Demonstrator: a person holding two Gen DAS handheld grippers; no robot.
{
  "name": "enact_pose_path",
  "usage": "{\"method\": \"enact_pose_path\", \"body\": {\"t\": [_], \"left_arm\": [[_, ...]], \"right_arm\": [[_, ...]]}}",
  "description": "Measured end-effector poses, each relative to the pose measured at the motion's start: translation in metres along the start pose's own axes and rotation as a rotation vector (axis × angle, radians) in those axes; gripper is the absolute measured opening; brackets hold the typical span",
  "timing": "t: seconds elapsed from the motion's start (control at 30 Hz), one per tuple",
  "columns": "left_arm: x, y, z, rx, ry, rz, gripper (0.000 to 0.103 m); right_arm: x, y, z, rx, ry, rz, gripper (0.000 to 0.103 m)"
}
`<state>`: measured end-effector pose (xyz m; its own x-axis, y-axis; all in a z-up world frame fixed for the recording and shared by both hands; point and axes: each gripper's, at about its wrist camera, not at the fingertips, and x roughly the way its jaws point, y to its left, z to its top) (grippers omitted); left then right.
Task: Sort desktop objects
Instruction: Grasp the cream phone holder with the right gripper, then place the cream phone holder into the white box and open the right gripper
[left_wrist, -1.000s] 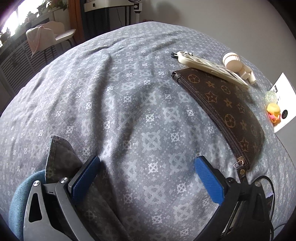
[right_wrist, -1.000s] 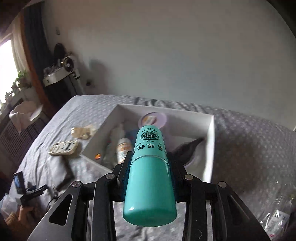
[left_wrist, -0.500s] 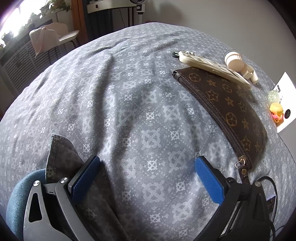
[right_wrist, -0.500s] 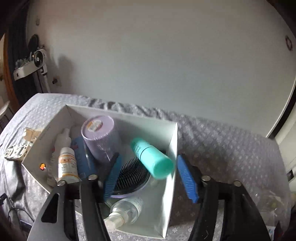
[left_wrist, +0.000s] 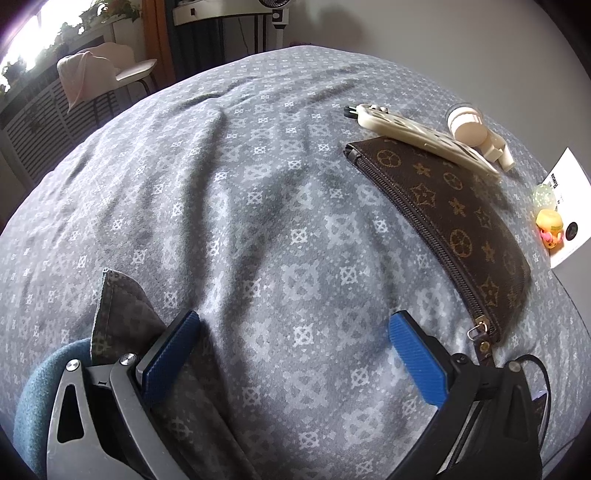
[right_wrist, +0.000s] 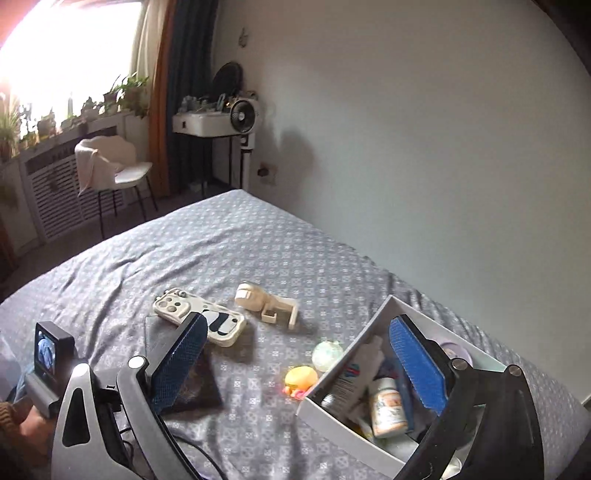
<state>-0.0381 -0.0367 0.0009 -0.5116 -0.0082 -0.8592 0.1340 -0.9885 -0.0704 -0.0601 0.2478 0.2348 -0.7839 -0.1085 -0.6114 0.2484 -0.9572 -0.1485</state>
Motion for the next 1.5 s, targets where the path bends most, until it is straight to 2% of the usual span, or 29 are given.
{"method": "enact_pose_path", "body": {"t": [0.1, 0.23, 0.4, 0.5, 0.6, 0.73, 0.83, 0.87, 0.97, 1.17, 1.5], "left_arm": [[0.000, 0.002, 0.002, -0.008, 0.001, -0.013, 0.103], [0.002, 0.005, 0.005, -0.018, -0.005, -0.028, 0.103], [0.005, 0.008, 0.010, -0.046, -0.019, -0.044, 0.103], [0.006, 0.008, 0.011, -0.048, -0.025, -0.038, 0.103], [0.006, 0.008, 0.011, -0.049, -0.030, -0.035, 0.103], [0.006, 0.009, 0.011, -0.051, -0.035, -0.038, 0.103], [0.006, 0.009, 0.011, -0.051, -0.038, -0.037, 0.103], [0.006, 0.009, 0.011, -0.051, -0.039, -0.036, 0.103], [0.007, 0.009, 0.011, -0.053, -0.041, -0.036, 0.103], [0.007, 0.010, 0.011, -0.053, -0.040, -0.036, 0.103], [0.007, 0.009, 0.012, -0.049, -0.042, -0.021, 0.103]], "right_arm": [[0.055, 0.026, 0.005, -0.043, 0.089, 0.004, 0.099], [0.131, 0.051, -0.001, -0.130, 0.214, -0.047, 0.099], [0.218, 0.056, -0.006, -0.279, 0.336, -0.133, 0.099], [0.252, 0.057, -0.007, -0.307, 0.386, -0.101, 0.099], [0.280, 0.067, -0.008, -0.388, 0.407, -0.131, 0.099], [0.312, 0.080, -0.003, -0.406, 0.435, -0.096, 0.098], [0.334, 0.101, -0.004, -0.484, 0.452, -0.106, 0.088], [0.340, 0.105, -0.005, -0.500, 0.457, -0.105, 0.080], [0.346, 0.104, -0.001, -0.431, 0.461, -0.050, 0.059], [0.318, 0.090, 0.004, -0.284, 0.387, -0.027, 0.059], [0.201, 0.078, 0.025, -0.059, 0.193, 0.083, 0.059]]}}
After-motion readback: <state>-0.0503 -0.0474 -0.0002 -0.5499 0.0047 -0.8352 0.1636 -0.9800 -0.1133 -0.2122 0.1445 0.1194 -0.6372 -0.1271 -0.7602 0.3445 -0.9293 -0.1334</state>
